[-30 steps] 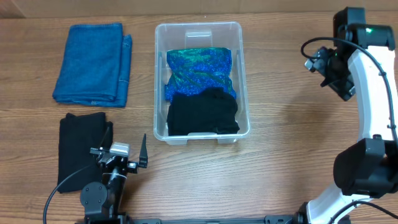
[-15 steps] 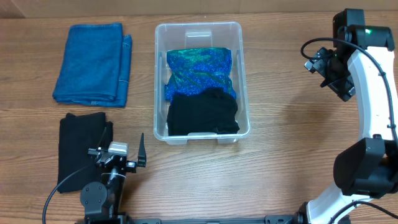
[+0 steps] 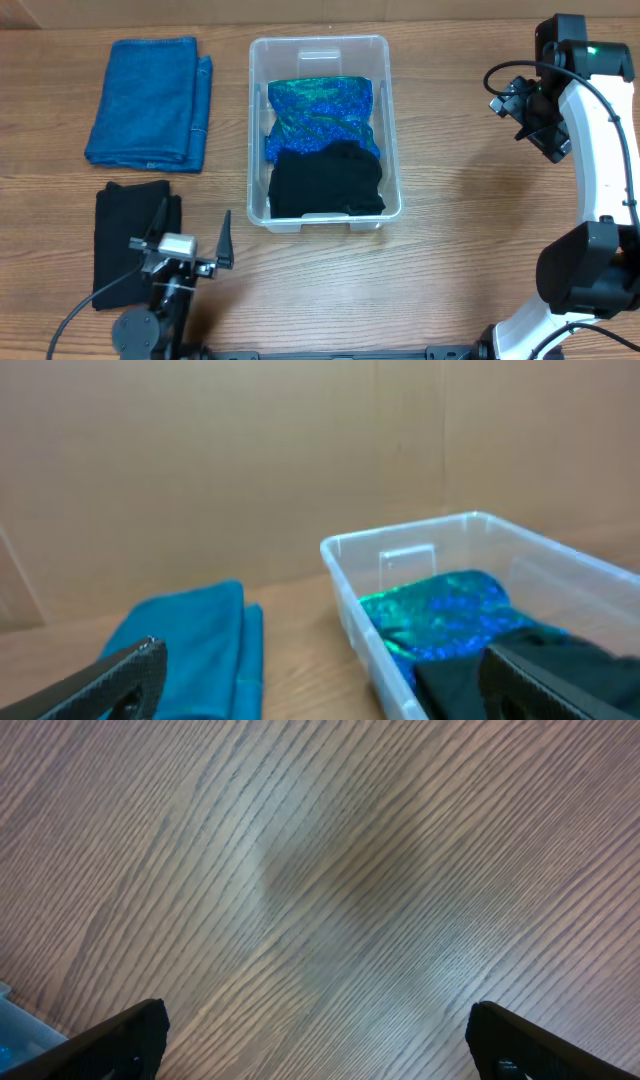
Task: Pack container
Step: 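Move the left gripper down to the folded black cloth at front left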
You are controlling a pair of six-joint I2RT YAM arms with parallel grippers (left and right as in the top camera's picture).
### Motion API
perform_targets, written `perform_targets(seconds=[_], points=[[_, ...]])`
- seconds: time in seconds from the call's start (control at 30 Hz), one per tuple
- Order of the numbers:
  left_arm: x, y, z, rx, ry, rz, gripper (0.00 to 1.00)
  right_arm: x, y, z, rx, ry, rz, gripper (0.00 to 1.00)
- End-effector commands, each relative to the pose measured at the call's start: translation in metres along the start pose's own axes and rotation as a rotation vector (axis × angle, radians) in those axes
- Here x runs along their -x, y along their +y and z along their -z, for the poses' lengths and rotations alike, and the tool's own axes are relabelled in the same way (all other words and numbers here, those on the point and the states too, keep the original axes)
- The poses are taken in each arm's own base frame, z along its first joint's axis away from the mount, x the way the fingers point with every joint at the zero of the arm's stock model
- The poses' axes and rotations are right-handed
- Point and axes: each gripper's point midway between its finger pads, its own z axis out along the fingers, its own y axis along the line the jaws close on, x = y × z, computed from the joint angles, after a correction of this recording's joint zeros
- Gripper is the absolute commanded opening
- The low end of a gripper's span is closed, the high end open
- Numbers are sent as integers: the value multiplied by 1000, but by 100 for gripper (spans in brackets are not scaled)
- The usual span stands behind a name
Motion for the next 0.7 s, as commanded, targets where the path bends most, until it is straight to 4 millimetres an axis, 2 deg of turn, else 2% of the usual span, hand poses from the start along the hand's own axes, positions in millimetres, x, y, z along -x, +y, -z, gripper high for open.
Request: perform_targets(seconds=[0.0, 0.07, 0.17, 0.3, 0.37, 0.47, 0.53, 0.67], points=[[55, -1, 12, -9, -20, 15, 100, 3, -3, 6, 3, -23, -11, 100], [58, 0, 9, -16, 87, 46, 100, 3, -3, 6, 3, -23, -11, 100], [49, 4, -9, -46, 322, 43, 100, 3, -3, 6, 3, -23, -11, 100], [23, 10, -35, -93, 684, 115, 100, 3, -3, 6, 3, -23, -11, 100], [-6, 18, -40, -68, 903, 163, 100, 3, -3, 6, 3, -23, -11, 100], [-40, 38, -38, 57, 1072, 306, 100, 3, -3, 6, 3, -23, -11, 100], [-55, 63, -34, 164, 1116, 412, 100, 3, -3, 6, 3, -23, -11, 100], [-74, 105, -2, 364, 1182, 588, 100, 3, -3, 6, 3, -23, -11, 100]])
